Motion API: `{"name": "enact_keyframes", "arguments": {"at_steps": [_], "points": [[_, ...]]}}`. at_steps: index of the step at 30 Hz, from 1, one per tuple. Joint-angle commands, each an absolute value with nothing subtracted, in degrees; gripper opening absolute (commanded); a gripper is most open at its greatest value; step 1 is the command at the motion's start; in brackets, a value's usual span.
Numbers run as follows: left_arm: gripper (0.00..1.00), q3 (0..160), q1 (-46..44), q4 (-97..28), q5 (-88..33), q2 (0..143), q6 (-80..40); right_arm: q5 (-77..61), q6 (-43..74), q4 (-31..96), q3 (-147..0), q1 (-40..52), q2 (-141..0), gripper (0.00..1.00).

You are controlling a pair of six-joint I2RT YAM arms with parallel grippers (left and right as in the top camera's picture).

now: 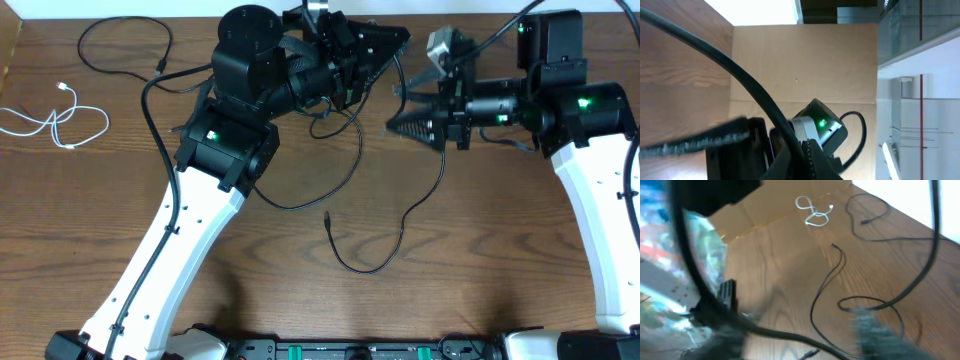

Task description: Untangle cables

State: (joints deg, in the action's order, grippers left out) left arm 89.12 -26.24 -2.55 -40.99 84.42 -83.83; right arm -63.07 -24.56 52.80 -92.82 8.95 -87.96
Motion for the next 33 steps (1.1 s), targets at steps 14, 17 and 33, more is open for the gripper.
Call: {"name": "enact_keyframes", "arguments": {"at_steps": [14,17,33], "points": [[0.08,89.54,-25.93,-2.13,-42.72,82.94,-89.56,-61.06,-11.97,48.42,-92.95,14.57,-87.53,0.01],[0.08,89.52,-25.69,-3.09,-42.68,82.94,-87.68,-60.53,-7.44,46.35,-92.95,14.31,-87.39,0.01],[0.08,89.52,-22.96,-3.75,-41.69,82.94,-93.14,-59.46,-6.48,44.82,-92.95,13.21,-82.7,0.71]]}}
